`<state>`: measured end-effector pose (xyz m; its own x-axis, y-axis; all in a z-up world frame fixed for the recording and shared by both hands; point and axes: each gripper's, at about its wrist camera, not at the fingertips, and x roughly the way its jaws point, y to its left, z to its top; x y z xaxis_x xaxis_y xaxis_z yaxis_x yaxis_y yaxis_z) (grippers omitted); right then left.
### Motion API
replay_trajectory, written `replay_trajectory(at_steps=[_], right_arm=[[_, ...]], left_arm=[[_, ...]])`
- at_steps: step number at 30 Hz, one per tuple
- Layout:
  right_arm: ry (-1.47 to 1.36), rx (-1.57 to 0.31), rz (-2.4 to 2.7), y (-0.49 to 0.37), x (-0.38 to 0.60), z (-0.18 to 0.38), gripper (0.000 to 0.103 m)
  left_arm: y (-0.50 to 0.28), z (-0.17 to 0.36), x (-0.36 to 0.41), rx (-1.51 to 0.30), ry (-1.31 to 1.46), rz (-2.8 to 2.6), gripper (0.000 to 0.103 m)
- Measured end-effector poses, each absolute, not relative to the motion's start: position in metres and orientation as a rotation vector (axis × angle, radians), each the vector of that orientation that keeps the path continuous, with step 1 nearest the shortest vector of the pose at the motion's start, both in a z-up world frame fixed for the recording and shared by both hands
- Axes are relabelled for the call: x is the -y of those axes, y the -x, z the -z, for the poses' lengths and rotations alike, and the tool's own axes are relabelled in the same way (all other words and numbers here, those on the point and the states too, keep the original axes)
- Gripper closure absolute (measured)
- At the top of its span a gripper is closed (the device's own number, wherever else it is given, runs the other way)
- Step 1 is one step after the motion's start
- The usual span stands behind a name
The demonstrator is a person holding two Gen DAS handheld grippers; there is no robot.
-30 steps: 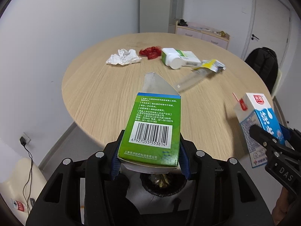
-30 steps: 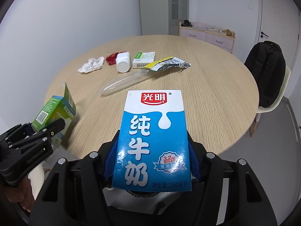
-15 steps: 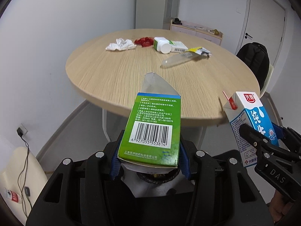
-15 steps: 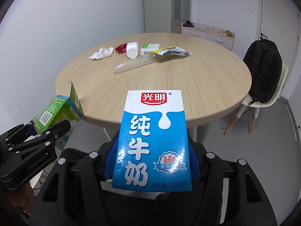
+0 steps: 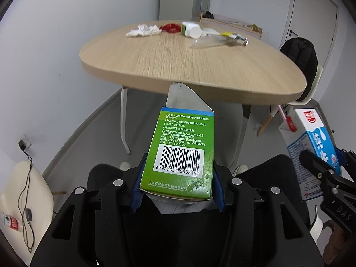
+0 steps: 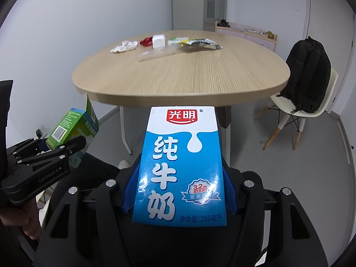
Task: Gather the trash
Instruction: 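Lower the held box and carton below the table toward the bin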
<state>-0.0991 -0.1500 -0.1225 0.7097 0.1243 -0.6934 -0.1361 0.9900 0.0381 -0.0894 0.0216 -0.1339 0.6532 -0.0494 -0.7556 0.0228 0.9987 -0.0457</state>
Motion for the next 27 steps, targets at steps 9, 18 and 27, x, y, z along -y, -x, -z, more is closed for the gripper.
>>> replay_trajectory(at_steps=[9,18,27], right_arm=[[-0.004,-0.837,-0.128,0.08,0.16,0.173,0.043],[-0.032,-0.901,-0.134,0.033,0.153,0.222,0.043],[-0.024,-0.919,-0.172,-0.017,0.137,0.264,0.043]], left_arm=[[0.069,0.178,-0.027,-0.91,0.049,0.048,0.054],[0.02,0.236,-0.033,-0.957,0.085,0.034,0.054],[-0.028,0.291,-0.046,-1.017,0.127,0.003,0.054]])
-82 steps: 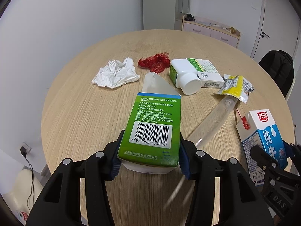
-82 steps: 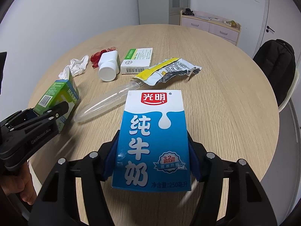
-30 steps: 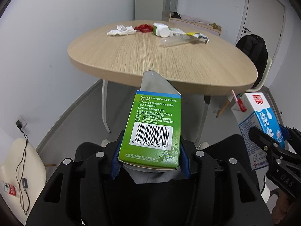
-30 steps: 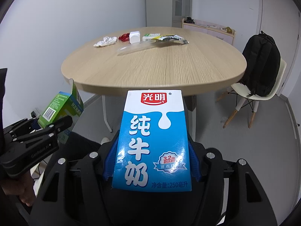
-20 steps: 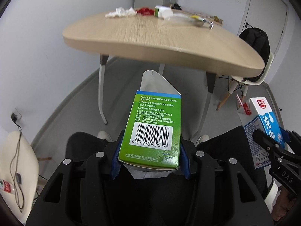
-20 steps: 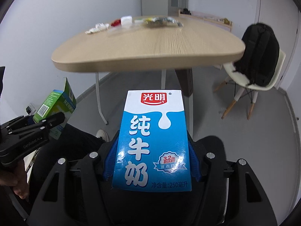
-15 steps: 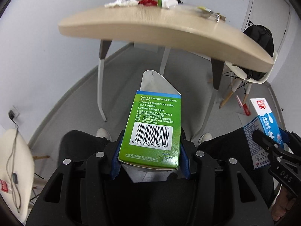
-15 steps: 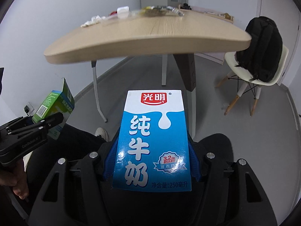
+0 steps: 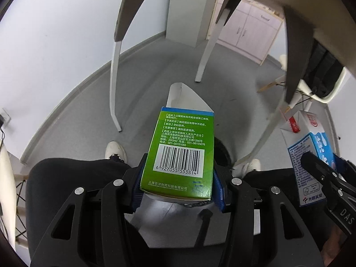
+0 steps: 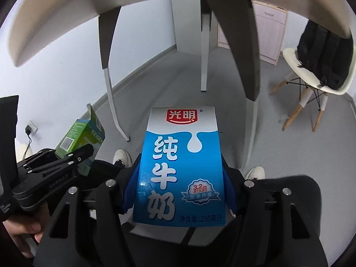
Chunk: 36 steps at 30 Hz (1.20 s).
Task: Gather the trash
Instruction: 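Lower the held box and carton below the table toward the bin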
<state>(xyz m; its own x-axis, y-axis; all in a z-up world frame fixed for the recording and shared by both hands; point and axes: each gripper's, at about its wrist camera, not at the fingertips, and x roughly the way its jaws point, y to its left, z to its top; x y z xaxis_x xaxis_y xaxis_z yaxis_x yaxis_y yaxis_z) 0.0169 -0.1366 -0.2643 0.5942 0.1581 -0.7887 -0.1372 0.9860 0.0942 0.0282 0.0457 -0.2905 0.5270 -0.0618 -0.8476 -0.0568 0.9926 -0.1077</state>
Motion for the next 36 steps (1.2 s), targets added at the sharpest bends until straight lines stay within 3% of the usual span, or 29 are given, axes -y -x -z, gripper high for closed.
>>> replay_trajectory(at_steps=[19,36], right_arm=[[-0.014,-1.09,-0.164,-0.11,0.105,0.355,0.043],[0.051,-1.209,-0.194,-0.155,0.07,0.412,0.042]], left_arm=[[-0.093,0.352,-0.048,-1.104,0.136,-0.005,0.054],[-0.108,0.372,-0.069,-1.145,0.135,-0.046,0.054]])
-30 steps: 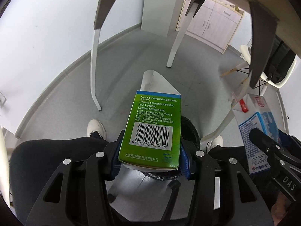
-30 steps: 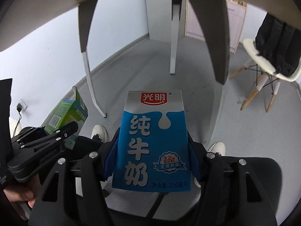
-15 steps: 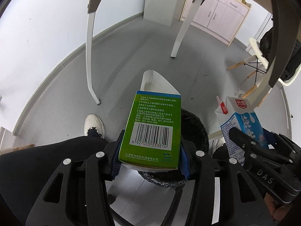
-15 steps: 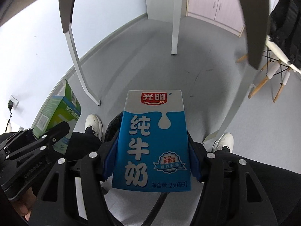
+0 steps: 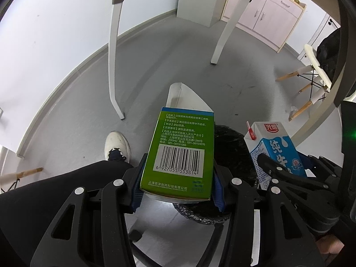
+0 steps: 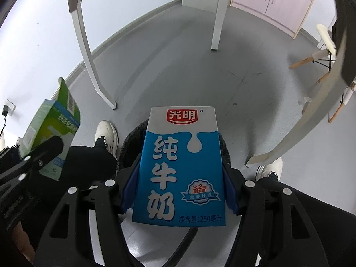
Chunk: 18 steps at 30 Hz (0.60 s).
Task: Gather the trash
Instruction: 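Lower the held box and carton below the table toward the bin, then open the right tool to drop the milk carton while the left tool drops the green box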
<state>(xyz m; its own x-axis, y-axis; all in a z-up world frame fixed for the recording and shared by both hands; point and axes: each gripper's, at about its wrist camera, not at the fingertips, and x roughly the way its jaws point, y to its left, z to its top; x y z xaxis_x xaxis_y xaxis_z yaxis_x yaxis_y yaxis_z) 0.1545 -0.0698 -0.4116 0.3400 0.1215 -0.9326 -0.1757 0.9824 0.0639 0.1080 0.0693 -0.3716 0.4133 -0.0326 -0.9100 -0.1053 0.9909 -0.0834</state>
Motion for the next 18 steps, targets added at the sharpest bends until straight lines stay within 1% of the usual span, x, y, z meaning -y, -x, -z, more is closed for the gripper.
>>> replay_trajectory(at_steps=[4,6,7,8,9,10,12,15,18], right_arm=[[0.056,-1.227,-0.195,-0.164,0.062,0.42,0.042],[0.054,-1.232,-0.187,-0.166,0.062,0.423,0.04],[0.055,-1.235,-0.182,-0.168,0.062,0.423,0.037],[0.048,-1.231,-0.176,-0.168,0.064,0.422,0.03],[0.04,-1.22,-0.168,-0.169,0.066,0.42,0.024],[0.035,-1.214,-0.165,-0.169,0.067,0.419,0.023],[0.025,-1.197,-0.158,-0.169,0.072,0.415,0.015],[0.038,-1.166,-0.146,-0.164,0.081,0.407,0.008],[0.04,-1.145,-0.127,-0.159,0.094,0.401,0.008]], left_arm=[[-0.11,0.377,-0.071,-1.158,0.119,-0.055,0.054],[-0.111,0.38,-0.071,-1.166,0.113,-0.057,0.054],[-0.111,0.381,-0.071,-1.171,0.111,-0.058,0.054],[-0.111,0.382,-0.07,-1.175,0.108,-0.059,0.054],[-0.111,0.382,-0.069,-1.178,0.108,-0.059,0.054],[-0.112,0.383,-0.068,-1.181,0.109,-0.058,0.054],[-0.113,0.383,-0.066,-1.185,0.114,-0.054,0.054],[-0.116,0.387,-0.061,-1.189,0.116,-0.049,0.054],[-0.118,0.39,-0.051,-1.193,0.102,-0.034,0.054]])
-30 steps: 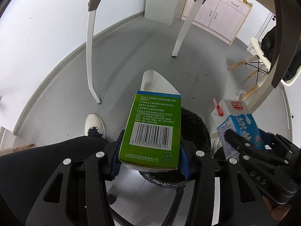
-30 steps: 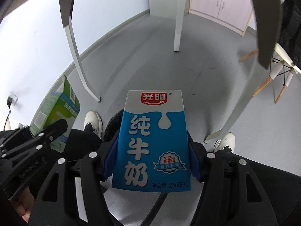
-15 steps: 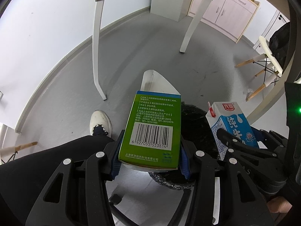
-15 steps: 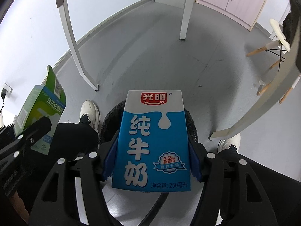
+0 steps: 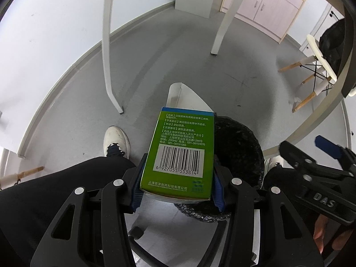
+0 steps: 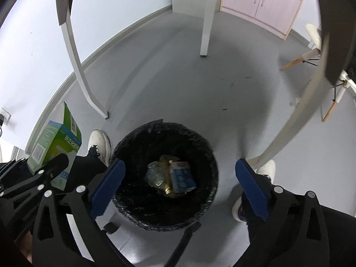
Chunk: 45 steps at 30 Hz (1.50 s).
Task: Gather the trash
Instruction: 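Open the right tool to drop the milk carton while the left tool drops the green box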
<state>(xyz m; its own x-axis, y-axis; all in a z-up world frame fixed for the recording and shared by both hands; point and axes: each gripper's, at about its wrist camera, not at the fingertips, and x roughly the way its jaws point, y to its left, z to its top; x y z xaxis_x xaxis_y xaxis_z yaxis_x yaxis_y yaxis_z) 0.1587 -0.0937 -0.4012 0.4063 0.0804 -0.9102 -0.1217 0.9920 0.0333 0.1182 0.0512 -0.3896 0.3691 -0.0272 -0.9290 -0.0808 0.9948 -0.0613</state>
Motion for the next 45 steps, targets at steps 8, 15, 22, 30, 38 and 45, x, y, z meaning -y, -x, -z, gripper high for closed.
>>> replay_trajectory(at_steps=[8,15,22,30,38,45], right_arm=[[0.042,-1.104,-0.085,-0.144,0.123,0.386,0.008],[0.018,-1.1,-0.021,-0.136,0.155,0.386,0.008],[-0.029,-1.124,0.046,-0.132,0.186,0.394,0.008],[-0.042,-1.139,0.073,-0.128,0.201,0.398,0.008],[-0.044,-1.141,0.069,-0.13,0.198,0.398,0.008],[-0.026,-1.139,0.044,-0.129,0.189,0.394,0.008]], left_arm=[[-0.124,0.396,-0.02,-1.211,0.055,0.014,0.054],[-0.131,0.404,0.004,-1.228,0.044,0.047,0.054],[-0.136,0.415,0.028,-1.254,0.025,0.084,0.054],[-0.141,0.421,0.043,-1.261,0.018,0.096,0.053],[-0.141,0.419,0.039,-1.246,0.001,0.058,0.028],[-0.133,0.406,0.025,-1.193,0.009,0.03,0.012]])
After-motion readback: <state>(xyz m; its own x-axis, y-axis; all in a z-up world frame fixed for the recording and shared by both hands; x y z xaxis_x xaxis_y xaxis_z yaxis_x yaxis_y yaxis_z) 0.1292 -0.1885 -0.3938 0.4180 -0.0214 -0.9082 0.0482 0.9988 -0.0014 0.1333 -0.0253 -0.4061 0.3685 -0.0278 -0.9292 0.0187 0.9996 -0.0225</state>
